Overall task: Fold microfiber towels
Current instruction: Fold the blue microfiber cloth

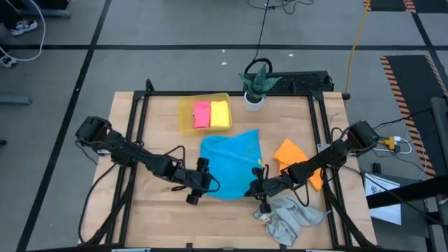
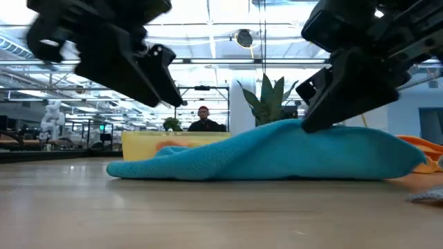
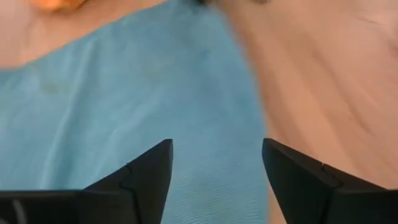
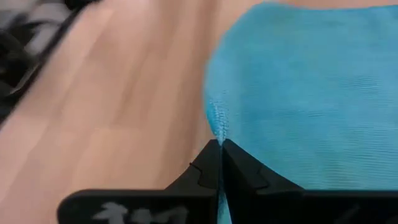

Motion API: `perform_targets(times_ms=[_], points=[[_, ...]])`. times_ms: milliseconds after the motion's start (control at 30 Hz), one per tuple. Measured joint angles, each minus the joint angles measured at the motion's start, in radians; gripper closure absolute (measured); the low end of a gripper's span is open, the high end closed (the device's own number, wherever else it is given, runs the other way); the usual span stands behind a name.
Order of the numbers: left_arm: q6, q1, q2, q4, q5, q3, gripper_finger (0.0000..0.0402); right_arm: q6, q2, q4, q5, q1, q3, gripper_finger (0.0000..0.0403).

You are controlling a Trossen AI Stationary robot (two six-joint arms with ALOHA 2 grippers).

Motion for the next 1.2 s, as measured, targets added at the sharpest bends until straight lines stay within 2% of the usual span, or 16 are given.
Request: perform_targets(times_ms=[100, 200, 267, 367, 500, 667, 767, 867, 933, 1100, 1200], points=[[0.074, -0.045, 0.009, 0.027, -0.023, 0.0, 0.0157, 0.061, -0.006, 0.004, 0.143, -0.018, 0.0, 0.0401], [0.13, -0.085, 0.035, 0.093, -0.143, 0.0, 0.0172, 0.154, -0.008, -0.005, 0.364, -0.048, 0.0, 0.0401], [0.144, -0.098, 0.067, 0.16, -0.232, 0.002, 0.0182, 0.187, -0.008, -0.053, 0.451, -0.077, 0.0, 0.0401], [0.141, -0.106, 0.109, 0.182, -0.329, 0.0, 0.0196, 0.258, -0.008, -0.15, 0.419, -0.141, 0.0, 0.0401], [0.137, -0.093, 0.162, 0.197, -0.373, 0.001, 0.0208, 0.281, -0.008, -0.208, 0.348, -0.191, -0.001, 0.0401], [0.197, -0.069, 0.23, 0.194, -0.397, 0.001, 0.0213, 0.265, -0.008, -0.212, 0.344, -0.202, -0.001, 0.0401], [0.2, -0.061, 0.256, 0.212, -0.501, 0.0, 0.0213, 0.259, -0.008, -0.212, 0.343, -0.202, -0.001, 0.0401], [0.095, -0.046, 0.256, 0.215, -0.61, 0.0, 0.0213, 0.259, -0.008, -0.213, 0.342, -0.198, -0.001, 0.0401], [0.023, -0.026, 0.256, 0.185, -0.594, 0.0, 0.0213, 0.257, -0.008, -0.213, 0.327, -0.196, -0.001, 0.0401], [-0.126, 0.022, 0.256, 0.101, -0.427, 0.0, 0.0213, 0.24, -0.008, -0.211, 0.297, -0.194, -0.001, 0.0401], [-0.188, 0.036, 0.256, 0.049, -0.436, 0.0, 0.0214, 0.234, -0.008, -0.211, 0.293, -0.194, -0.001, 0.0401]])
